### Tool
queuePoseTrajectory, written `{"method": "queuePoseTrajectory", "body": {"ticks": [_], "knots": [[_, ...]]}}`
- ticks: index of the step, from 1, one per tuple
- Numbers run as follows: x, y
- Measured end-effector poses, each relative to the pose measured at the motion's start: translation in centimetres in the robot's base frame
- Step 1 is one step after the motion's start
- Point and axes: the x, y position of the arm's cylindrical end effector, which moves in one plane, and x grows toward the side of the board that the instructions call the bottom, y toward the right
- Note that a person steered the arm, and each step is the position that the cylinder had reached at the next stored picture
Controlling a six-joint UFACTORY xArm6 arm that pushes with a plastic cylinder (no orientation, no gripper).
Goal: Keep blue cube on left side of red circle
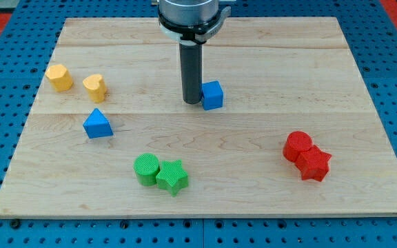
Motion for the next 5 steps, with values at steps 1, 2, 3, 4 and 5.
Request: {"method": "queuePoseTrajectory", "body": {"ticks": [1,2,3,4,5], "knots": [[-3.0,1.4],[-2.5,4.2],[2.8,8.3],[7.2,8.6],[3.8,13.0]]}}
